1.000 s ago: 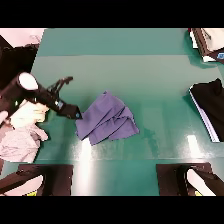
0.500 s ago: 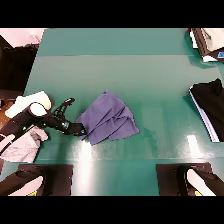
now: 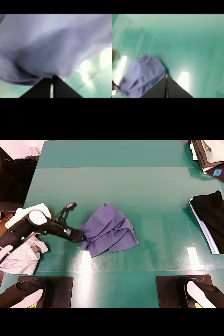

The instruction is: Fold the shirts.

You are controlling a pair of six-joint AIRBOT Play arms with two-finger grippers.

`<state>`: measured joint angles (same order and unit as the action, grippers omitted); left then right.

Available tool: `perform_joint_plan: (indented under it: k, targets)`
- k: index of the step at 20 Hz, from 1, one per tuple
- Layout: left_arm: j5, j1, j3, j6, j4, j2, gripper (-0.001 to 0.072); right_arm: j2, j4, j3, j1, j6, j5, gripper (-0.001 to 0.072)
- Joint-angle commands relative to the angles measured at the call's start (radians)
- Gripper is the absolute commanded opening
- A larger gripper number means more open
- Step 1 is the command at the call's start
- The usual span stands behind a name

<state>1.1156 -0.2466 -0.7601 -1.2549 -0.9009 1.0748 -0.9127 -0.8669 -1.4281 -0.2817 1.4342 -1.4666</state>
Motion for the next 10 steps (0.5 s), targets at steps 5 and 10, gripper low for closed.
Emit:
perform_joint_plan:
  k: [5, 10]
  targets:
    - [0.123, -0.002, -0.438, -0.006, -0.091, -0.066, 0.0025, 0.0, 0.002, 0.522, 0.227, -0.135, 0.111, 0.051]
    - [0.125, -0.002, -0.508, -0.032, -0.126, -0.066, 0.0025, -0.083, 0.011, 0.804, 0.47, -0.159, 0.486, 0.051]
